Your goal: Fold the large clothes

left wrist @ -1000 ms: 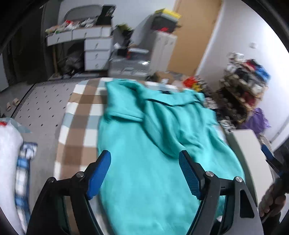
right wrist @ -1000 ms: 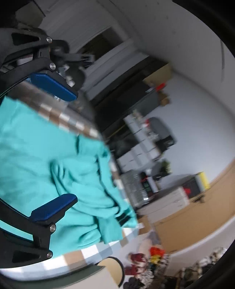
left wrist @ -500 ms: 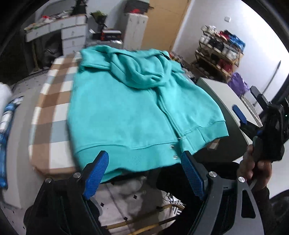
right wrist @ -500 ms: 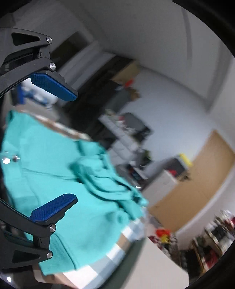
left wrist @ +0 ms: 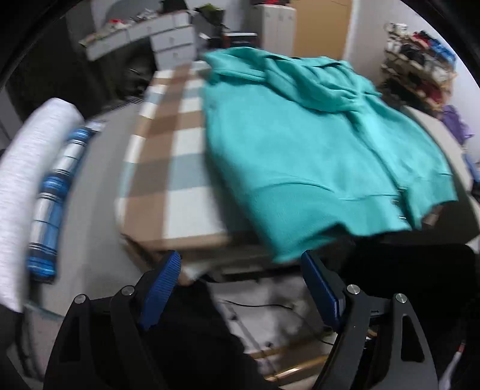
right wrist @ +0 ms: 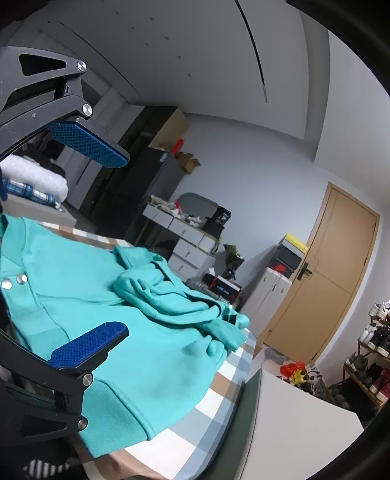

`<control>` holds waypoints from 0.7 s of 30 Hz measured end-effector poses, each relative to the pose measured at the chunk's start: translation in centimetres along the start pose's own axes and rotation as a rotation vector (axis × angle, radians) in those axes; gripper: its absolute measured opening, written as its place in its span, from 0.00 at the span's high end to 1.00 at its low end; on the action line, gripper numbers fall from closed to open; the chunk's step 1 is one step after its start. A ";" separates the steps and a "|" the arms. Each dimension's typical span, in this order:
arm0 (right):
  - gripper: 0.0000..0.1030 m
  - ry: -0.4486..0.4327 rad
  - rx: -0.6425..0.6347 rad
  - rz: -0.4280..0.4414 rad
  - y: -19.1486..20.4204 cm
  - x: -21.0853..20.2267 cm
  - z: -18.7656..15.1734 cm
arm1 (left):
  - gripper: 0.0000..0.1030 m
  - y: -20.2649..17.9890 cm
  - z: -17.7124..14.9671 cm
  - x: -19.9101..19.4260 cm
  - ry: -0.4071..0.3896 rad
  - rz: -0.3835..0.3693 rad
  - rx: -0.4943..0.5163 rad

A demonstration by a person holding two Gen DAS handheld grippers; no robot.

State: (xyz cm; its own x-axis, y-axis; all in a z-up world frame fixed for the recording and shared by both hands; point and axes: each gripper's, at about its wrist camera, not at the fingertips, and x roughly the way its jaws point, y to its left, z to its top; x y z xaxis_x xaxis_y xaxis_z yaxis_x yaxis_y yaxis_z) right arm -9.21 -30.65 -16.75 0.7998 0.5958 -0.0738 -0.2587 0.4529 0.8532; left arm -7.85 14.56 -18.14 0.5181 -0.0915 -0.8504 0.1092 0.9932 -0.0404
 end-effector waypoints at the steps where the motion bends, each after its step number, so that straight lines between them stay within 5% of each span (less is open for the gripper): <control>1: 0.00 0.012 0.001 0.006 0.0 0.2 0.0 | 0.23 -0.3 0.3 0.1 -0.007 0.000 0.009; 4: 0.00 0.025 -0.009 0.015 0.1 0.3 -0.3 | 0.23 -1.8 1.0 0.8 -0.052 0.105 0.091; 9: 0.00 0.022 -0.033 0.021 0.4 -0.1 -0.6 | 0.24 -3.1 2.2 4.3 0.042 0.209 0.187; 10: 0.00 0.025 -0.027 0.024 0.4 -0.1 -0.6 | 0.27 -2.7 2.4 4.9 0.068 0.225 0.166; 12: 0.00 0.028 -0.015 0.022 0.2 0.1 -0.6 | 0.58 -1.3 2.2 4.6 0.073 0.187 0.117; 15: 0.00 0.024 -0.002 0.019 0.0 0.1 -0.5 | 0.83 0.8 1.9 4.2 0.091 0.118 0.047; 21: 0.00 0.051 -0.015 -0.013 0.4 0.6 -0.8 | 0.83 0.0 0.2 4.9 0.118 0.182 0.097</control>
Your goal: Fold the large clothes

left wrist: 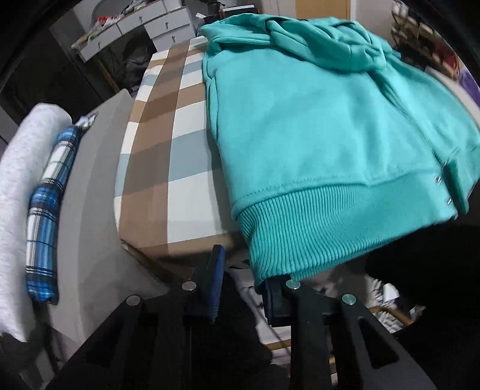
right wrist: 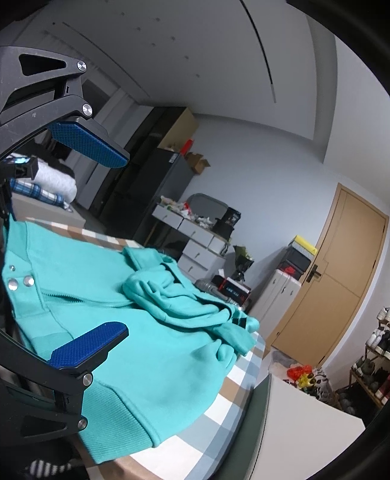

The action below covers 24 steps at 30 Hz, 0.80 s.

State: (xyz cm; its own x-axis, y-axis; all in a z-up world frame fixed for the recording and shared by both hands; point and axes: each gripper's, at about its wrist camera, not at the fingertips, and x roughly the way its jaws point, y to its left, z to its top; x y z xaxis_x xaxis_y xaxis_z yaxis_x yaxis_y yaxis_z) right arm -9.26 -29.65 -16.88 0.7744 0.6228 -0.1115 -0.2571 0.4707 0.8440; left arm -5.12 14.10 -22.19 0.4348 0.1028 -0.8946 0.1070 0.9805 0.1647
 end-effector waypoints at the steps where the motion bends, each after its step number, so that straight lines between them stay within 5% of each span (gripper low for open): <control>1: 0.00 0.009 -0.001 -0.002 0.0 0.1 0.0 | 0.79 -0.2 0.0 -0.2 -0.010 0.021 0.009; 6: 0.00 0.017 -0.011 -0.003 0.1 0.2 -0.3 | 0.76 -0.8 -1.1 -3.2 -0.024 -0.050 0.076; 10: 0.00 0.023 0.010 -0.004 -0.1 0.3 -0.2 | 0.72 -0.7 -0.6 -7.6 -0.086 -0.208 0.104; 11: 0.00 0.023 0.014 -0.006 -0.1 0.5 -0.3 | 0.61 -0.7 0.0 -9.0 -0.117 -0.247 0.110; 12: 0.00 0.022 0.016 -0.008 -0.1 0.5 -0.3 | 0.40 -0.7 0.6 -9.9 -0.153 -0.265 0.111; 14: 0.00 0.016 0.008 -0.008 0.0 0.3 -0.3 | 0.19 -0.5 2.6 -10.8 -0.263 -0.277 0.098; 15: 0.00 0.014 0.004 -0.009 0.0 0.3 -0.3 | 0.19 -0.5 3.4 -10.6 -0.289 -0.286 0.096; 18: 0.00 0.006 0.000 -0.006 0.1 0.0 -0.3 | 0.19 -0.2 6.7 -6.5 -0.183 -0.354 0.052; 21: 0.00 0.008 0.003 -0.010 0.1 0.1 -0.3 | 0.19 0.1 7.6 -1.7 -0.002 -0.580 -0.060; 24: 0.00 0.019 0.012 -0.009 0.0 0.3 -0.3 | 0.20 0.3 6.3 2.7 0.165 -0.624 -0.164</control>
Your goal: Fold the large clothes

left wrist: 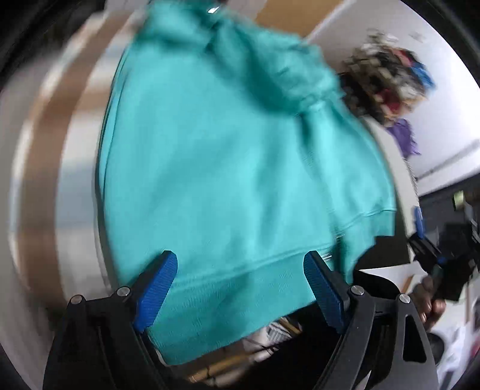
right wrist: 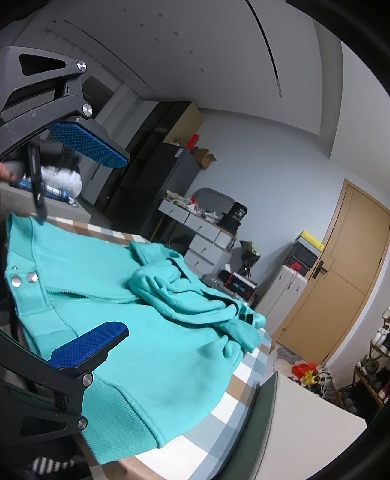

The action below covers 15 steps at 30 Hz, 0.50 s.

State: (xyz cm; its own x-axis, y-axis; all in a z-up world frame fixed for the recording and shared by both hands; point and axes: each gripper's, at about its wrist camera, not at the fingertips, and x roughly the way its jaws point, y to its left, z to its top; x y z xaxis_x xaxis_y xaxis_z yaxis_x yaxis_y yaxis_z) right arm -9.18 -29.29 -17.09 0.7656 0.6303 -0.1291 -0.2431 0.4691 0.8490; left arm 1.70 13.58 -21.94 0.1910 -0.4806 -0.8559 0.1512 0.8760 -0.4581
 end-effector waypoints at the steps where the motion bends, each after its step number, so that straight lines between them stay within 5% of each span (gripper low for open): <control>1: 0.00 0.002 0.003 0.001 0.0 0.1 0.0 | 0.21 0.8 -0.4 0.8 0.021 -0.014 -0.030; 6: 0.00 0.049 0.013 -0.067 -0.4 1.0 0.3 | 0.22 0.9 -2.1 0.6 -0.039 -0.061 -0.012; 11: 0.00 0.254 -0.221 -0.339 1.1 3.1 3.3 | 0.22 0.7 -2.0 0.6 -0.095 -0.040 0.037; 15: 0.00 0.396 -0.242 -0.451 -1.1 4.5 5.1 | 0.22 1.5 -0.4 0.4 -0.104 -0.030 0.047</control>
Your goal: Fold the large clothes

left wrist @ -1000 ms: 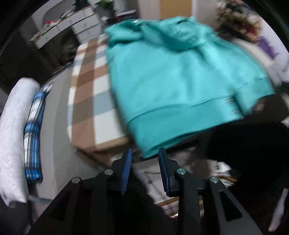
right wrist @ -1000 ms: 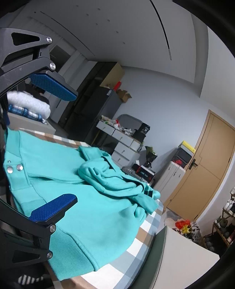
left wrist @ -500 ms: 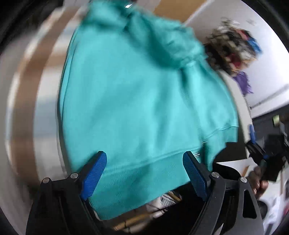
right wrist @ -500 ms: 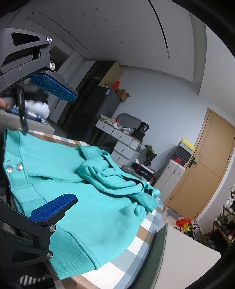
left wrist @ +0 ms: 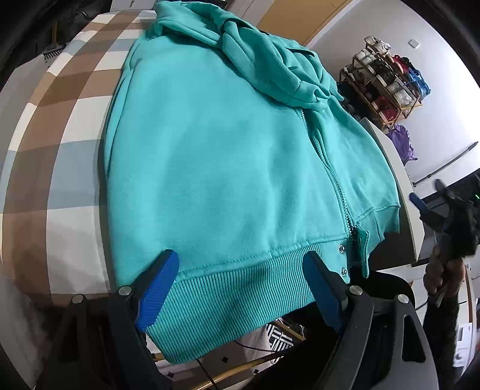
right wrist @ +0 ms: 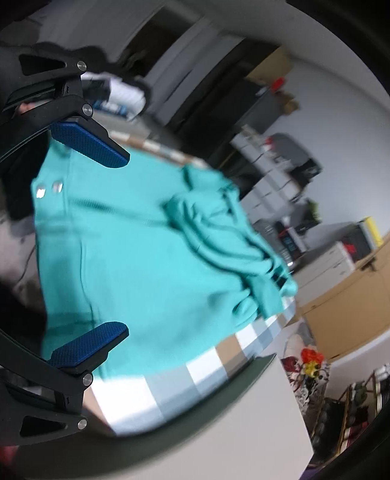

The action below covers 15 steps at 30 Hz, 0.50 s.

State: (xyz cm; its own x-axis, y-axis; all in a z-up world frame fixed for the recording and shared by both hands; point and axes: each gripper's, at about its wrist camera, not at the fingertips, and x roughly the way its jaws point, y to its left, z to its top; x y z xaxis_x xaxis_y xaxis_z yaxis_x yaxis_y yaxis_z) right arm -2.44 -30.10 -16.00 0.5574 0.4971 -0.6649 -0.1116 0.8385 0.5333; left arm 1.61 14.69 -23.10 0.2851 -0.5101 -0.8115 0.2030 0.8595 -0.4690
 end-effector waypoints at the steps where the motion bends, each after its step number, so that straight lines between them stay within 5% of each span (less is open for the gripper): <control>1: 0.00 0.070 0.021 -0.030 -1.0 1.2 0.2 | 0.22 0.1 -0.1 0.0 -0.001 -0.004 -0.005; 3: 0.05 0.179 0.063 -0.068 -3.0 3.3 -0.1 | 0.22 0.3 -0.1 -0.1 -0.004 -0.020 -0.018; 5: 0.23 0.269 0.141 -0.100 -5.2 5.4 -1.3 | 0.22 0.6 -0.3 -0.4 -0.007 -0.041 -0.034; 6: 0.24 0.210 0.126 -0.090 -5.2 4.8 -1.4 | 0.22 0.8 -0.3 -0.5 -0.010 -0.054 -0.045; 10: 0.26 0.317 0.097 -0.148 -4.5 5.6 -1.4 | 0.22 1.6 -0.4 -0.8 -0.013 -0.108 -0.100; 15: 0.27 0.239 0.125 -0.048 -2.5 4.4 2.2 | 0.21 1.8 -0.3 -0.9 -0.017 -0.131 -0.141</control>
State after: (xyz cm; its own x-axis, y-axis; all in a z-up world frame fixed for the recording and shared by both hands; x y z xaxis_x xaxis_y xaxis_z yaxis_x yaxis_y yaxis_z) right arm 2.13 -30.48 -19.08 0.3484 0.5086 -0.7874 0.0204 0.8357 0.5488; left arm 1.49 16.72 -23.32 0.2810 -0.6174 -0.7347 0.1069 0.7809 -0.6154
